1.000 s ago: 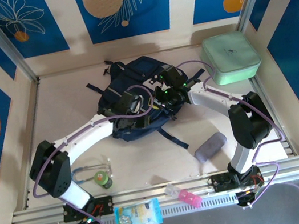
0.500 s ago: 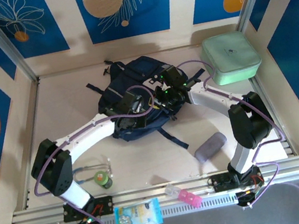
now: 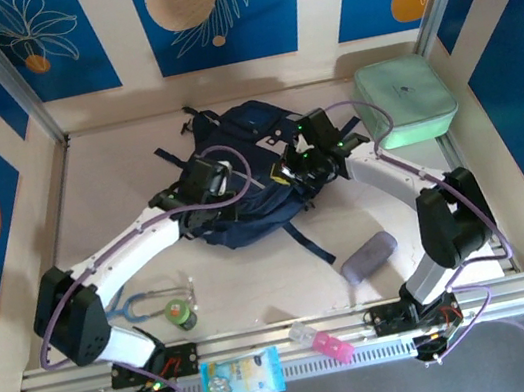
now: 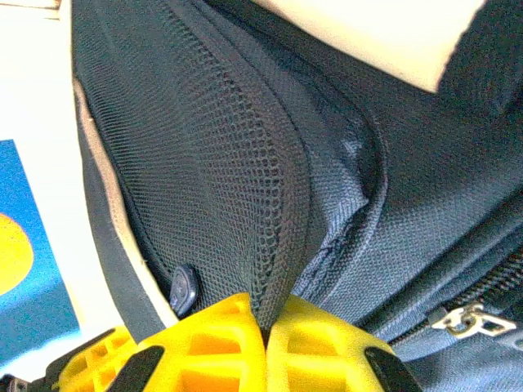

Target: Pack books, pencil case, and school supplies into a backpack

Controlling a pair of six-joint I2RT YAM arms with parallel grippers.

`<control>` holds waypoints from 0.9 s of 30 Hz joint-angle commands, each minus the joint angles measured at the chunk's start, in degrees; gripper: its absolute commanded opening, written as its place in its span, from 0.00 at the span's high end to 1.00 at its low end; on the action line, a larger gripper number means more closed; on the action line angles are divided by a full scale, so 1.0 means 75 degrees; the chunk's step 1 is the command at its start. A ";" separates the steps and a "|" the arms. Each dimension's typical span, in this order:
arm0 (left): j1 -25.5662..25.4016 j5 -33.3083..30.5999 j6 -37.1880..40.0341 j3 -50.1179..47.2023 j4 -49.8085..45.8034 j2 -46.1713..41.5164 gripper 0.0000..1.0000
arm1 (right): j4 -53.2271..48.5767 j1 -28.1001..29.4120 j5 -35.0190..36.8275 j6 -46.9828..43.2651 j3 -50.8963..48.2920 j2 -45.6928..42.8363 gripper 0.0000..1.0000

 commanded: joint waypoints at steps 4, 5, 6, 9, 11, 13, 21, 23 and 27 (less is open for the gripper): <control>0.0336 0.0175 0.0599 -0.0022 -0.0368 -0.0093 1.00 | -0.0109 -0.0552 -0.0223 -0.1682 0.0592 0.0221 1.00; 0.0282 0.0389 0.0714 0.0034 -0.0302 -0.0016 1.00 | -0.0109 -0.0629 -0.0354 -0.1945 0.0723 0.0364 1.00; 0.0186 0.0461 0.0824 0.0122 -0.0250 0.0105 1.00 | -0.0115 -0.0711 -0.0428 -0.2203 0.0876 0.0512 1.00; -0.0155 0.0634 0.1057 0.0459 -0.0242 0.0495 1.00 | 0.0037 -0.0959 -0.0458 -0.2546 0.1062 0.0662 1.00; -0.0406 0.0792 0.1071 0.0606 -0.0070 0.0677 1.00 | 0.0124 -0.1137 -0.0461 -0.2413 0.1008 0.0552 1.00; -0.0653 0.0973 0.1011 0.0797 0.0146 0.0862 1.00 | 0.0020 -0.1285 -0.0302 -0.2139 0.0890 0.0348 0.94; -0.1161 0.1635 0.0674 0.1663 0.0594 0.1757 1.00 | -0.0831 -0.1461 0.0931 -0.0242 -0.0575 -0.1602 0.61; -0.1226 0.1704 0.0671 0.1847 0.0598 0.1919 1.00 | -0.0767 -0.1405 0.0955 0.0580 -0.1194 -0.2233 0.57; -0.1291 0.1865 0.0699 0.2110 0.0652 0.2161 1.00 | -0.0121 -0.1019 0.0939 0.2090 -0.2222 -0.3051 0.56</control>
